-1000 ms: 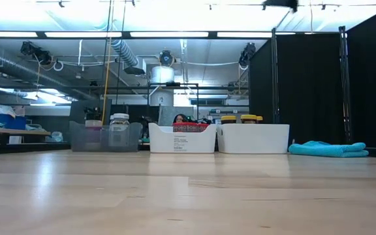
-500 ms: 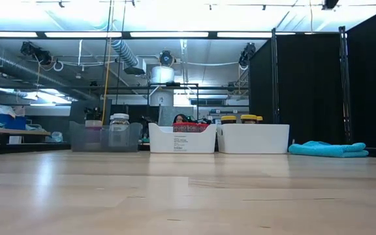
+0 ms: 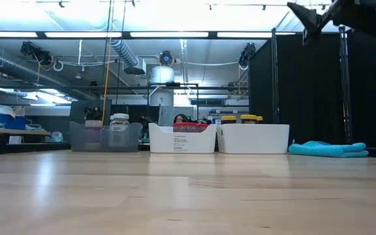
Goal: Sort spices by type
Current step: Return to Home Position
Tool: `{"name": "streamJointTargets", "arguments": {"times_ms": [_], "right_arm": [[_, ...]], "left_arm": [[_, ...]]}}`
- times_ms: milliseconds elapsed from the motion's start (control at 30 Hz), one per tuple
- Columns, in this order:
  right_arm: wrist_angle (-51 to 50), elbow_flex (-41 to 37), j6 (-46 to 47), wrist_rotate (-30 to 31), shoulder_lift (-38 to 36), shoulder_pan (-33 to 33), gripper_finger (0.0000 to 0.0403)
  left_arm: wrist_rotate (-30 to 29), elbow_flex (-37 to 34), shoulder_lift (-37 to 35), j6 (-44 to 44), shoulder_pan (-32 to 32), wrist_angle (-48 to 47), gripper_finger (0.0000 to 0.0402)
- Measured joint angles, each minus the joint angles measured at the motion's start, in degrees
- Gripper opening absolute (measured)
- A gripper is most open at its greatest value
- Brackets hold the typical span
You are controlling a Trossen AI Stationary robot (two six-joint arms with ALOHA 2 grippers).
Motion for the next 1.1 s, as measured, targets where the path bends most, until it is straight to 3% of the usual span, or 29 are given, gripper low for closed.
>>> {"name": "streamJointTargets", "arguments": {"times_ms": [233,400,500,767,1100], "right_arm": [[0.0,-3.0,-8.9,20.2,3.7,16.6,0.0302],[1.6,-5.6,-10.7,23.8,3.8,18.3,0.0305],[4.5,-7.0,-10.4,20.3,1.9,16.3,0.0305],[4.2,-10.0,-3.8,-0.2,-7.7,4.5,0.03],[0.6,-13.8,-4.3,-1.5,-13.1,-0.2,0.0303]], "left_arm": [[1.0,-18.1,-8.8,-7.6,-0.1,16.8,0.0301],[1.1,-25.2,-13.1,-9.4,-0.1,20.5,0.0301],[0.9,-27.5,-14.7,-9.4,0.0,21.6,0.0301],[0.7,-28.6,-16.0,-7.1,0.0,21.6,0.0301],[0.7,-28.6,-16.2,-4.1,0.0,16.7,0.0301]]}}
